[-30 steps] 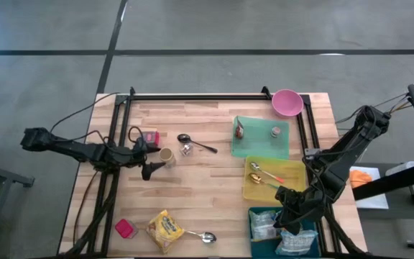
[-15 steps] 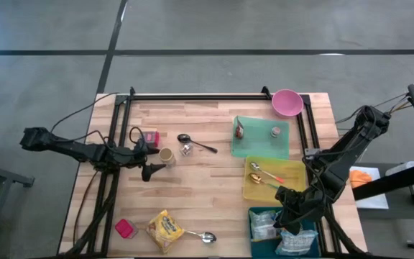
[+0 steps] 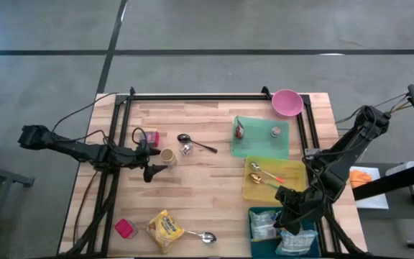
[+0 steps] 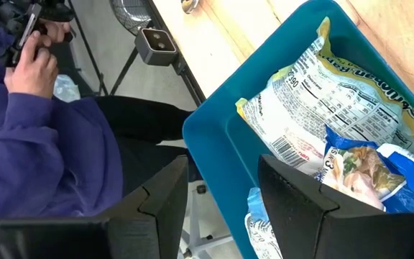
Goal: Pick & Place Food Item
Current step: Put the golden seasoning bottle into the green bin
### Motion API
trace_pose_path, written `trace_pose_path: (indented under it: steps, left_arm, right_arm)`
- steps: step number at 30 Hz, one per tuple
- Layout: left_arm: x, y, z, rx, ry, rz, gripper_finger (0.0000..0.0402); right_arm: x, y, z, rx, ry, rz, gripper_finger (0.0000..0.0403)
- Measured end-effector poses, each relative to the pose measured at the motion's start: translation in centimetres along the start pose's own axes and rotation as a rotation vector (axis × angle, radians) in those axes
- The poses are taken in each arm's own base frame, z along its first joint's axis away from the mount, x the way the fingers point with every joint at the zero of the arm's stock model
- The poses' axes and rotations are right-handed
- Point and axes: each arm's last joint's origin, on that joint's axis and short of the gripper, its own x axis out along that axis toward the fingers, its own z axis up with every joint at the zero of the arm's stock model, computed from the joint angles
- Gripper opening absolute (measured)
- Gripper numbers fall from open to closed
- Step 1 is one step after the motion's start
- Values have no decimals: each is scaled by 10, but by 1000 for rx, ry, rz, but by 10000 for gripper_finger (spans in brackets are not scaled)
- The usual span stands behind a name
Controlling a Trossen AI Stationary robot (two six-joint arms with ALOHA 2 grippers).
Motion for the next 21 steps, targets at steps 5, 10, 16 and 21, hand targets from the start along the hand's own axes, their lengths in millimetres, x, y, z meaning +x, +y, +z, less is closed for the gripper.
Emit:
trace_pose_path:
  steps: [5,10,16,21]
  left_arm:
    - [5,-1,1,-9,-7,10,377]
    - [11,-2,1,-7,-6,17,377]
    - [19,-2,1,-10,-11,29,377]
    - [24,-3,0,-9,-8,35,377]
  right_arm:
    - [0,0,0,0,0,0,165]
    - [0,0,0,0,0,0,165]
    - [0,0,0,0,0,0,165]
    - [0,0,0,0,0,0,165]
